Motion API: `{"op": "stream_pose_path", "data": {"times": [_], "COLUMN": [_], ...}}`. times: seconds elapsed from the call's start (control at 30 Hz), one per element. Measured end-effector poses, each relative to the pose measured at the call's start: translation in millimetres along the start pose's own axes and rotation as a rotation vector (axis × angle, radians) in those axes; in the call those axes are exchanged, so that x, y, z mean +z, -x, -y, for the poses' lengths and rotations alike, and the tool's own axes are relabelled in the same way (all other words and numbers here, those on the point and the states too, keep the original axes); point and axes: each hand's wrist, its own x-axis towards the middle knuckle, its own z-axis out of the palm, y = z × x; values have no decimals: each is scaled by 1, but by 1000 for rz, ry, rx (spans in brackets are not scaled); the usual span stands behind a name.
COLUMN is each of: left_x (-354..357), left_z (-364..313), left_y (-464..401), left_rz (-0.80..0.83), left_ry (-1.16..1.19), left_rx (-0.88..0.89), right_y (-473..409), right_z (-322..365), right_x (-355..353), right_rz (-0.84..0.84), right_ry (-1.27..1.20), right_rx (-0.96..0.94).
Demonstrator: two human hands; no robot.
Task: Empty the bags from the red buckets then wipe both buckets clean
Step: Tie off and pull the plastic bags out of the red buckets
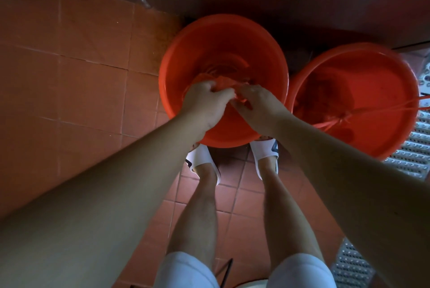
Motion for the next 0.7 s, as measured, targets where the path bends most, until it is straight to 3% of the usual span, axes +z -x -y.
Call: {"op": "stream_pose_path", "data": {"times": [0.1, 0.23, 0.33, 0.57, 0.7], "left_x": [-13, -38, -45, -24, -18], "left_z": [-4, -11, -25, -47, -40], "left_y": [3, 6, 15, 6, -13], "left_rz": [-56, -122, -84, 115, 58], "left_ry": [42, -548, -708, -750, -629], "left_rx": [-41, 209, 379, 557, 487], "right_y": [-4, -9, -15, -20, -15], "right_z": [2, -1, -1, 19, 19], "right_x": [-2, -1, 1, 4, 2], "right_rz": [-64, -115, -120, 101, 39], "right_ry": [-172, -450, -423, -323, -543], "right_rx": [144, 342, 337, 120, 344]}}
